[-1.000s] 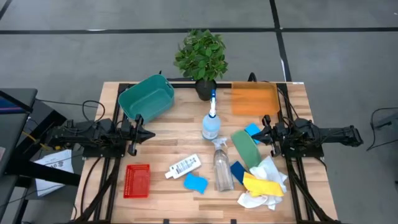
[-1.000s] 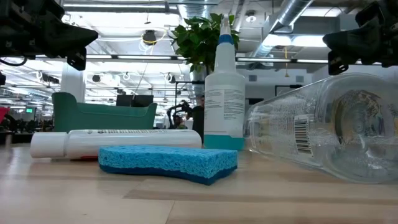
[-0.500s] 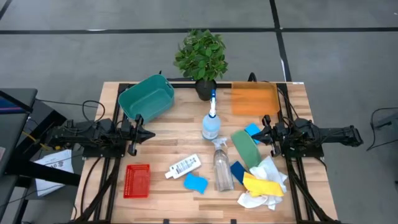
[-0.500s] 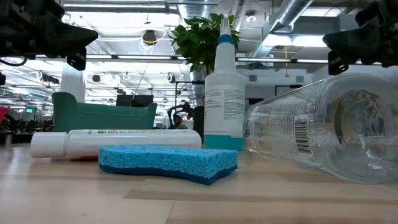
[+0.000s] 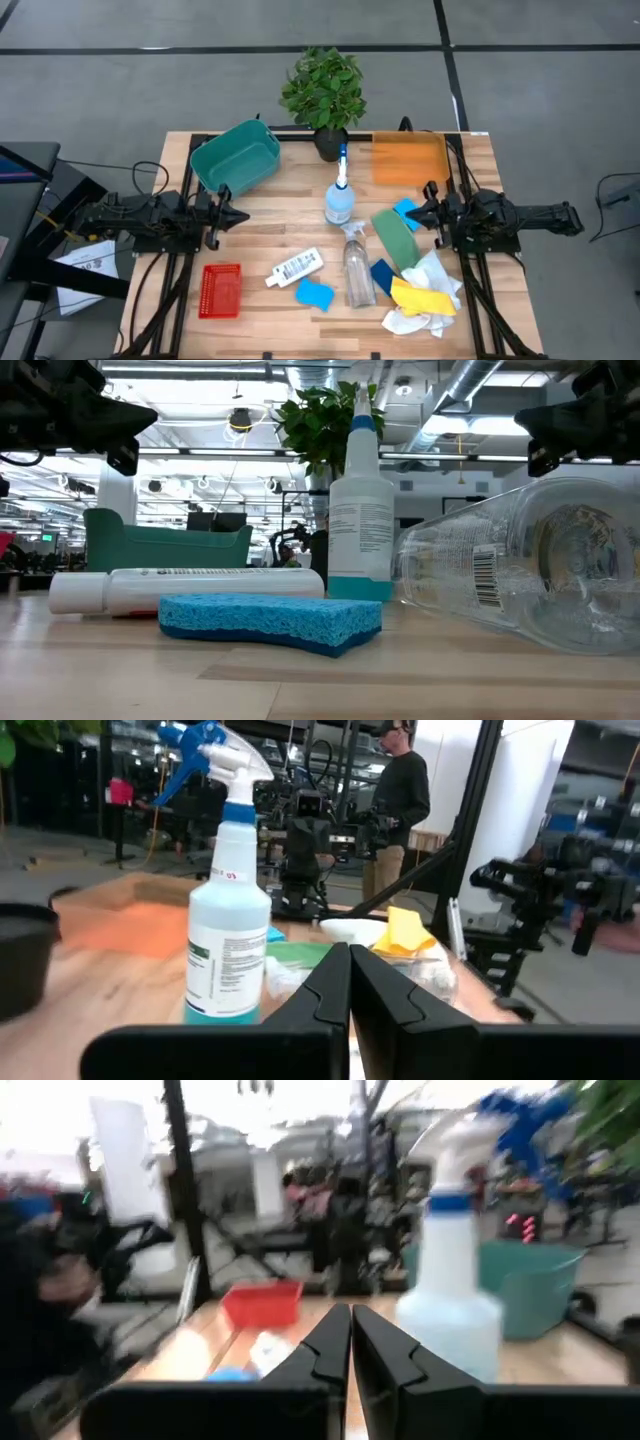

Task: Pick & Place Kitchen Items
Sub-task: Put the yellow towel into the green bin

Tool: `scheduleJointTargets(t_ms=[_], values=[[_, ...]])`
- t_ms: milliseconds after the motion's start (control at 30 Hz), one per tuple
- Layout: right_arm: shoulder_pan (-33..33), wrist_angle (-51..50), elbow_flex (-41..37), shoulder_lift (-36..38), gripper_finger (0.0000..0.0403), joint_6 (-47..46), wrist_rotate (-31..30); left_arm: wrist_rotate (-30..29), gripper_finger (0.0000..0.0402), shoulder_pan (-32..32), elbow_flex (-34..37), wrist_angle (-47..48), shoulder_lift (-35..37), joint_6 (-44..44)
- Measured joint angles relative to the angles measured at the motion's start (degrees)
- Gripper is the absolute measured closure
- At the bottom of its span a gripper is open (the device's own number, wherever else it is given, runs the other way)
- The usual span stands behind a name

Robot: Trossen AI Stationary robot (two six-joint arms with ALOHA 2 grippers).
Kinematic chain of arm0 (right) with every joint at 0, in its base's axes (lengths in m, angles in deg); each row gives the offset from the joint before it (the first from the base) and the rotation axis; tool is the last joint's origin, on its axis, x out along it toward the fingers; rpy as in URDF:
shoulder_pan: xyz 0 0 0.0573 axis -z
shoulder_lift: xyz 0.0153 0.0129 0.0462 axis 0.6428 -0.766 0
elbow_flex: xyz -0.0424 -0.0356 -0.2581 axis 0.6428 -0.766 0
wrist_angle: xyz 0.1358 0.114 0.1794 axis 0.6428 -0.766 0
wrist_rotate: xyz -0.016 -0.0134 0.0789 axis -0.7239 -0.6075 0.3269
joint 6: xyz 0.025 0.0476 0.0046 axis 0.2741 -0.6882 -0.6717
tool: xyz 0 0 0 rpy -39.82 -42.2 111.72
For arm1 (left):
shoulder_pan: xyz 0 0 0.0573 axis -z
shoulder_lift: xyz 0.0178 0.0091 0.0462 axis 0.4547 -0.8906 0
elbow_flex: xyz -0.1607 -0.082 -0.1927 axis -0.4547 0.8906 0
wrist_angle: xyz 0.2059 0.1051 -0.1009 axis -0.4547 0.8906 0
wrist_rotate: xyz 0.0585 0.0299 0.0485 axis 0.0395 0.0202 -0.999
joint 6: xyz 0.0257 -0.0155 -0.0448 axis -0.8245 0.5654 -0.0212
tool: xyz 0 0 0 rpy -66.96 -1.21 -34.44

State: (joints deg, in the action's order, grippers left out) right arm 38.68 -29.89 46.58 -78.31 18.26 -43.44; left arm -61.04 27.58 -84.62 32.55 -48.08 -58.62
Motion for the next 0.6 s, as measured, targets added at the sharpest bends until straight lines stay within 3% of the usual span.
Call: scheduleJointTargets(t_ms=[167, 300, 467, 600], values=[[0.0, 13.67, -0.01, 0.0, 0.0392, -7.39, -2.07, -0.01, 0.0401, 0.0, 0.01, -10.64, -0.27, 0.49], [-0.11, 23.16, 0.15, 0.02, 0.0392, -7.28, -2.78, -0.01, 0.0401, 0.0, 0.02, -19.56, -0.61, 0.78], [-0.11, 21.78, 5.1, -0.02, 0.0392, -2.86, -2.7, 0.75, 0.0401, 0.0, 0.02, -30.05, -1.9, -0.04], [-0.11, 10.65, 11.39, -0.13, 0.0392, -1.3, -0.87, 6.81, 0.0401, 0.0, 0.02, -35.67, -4.25, -3.35]])
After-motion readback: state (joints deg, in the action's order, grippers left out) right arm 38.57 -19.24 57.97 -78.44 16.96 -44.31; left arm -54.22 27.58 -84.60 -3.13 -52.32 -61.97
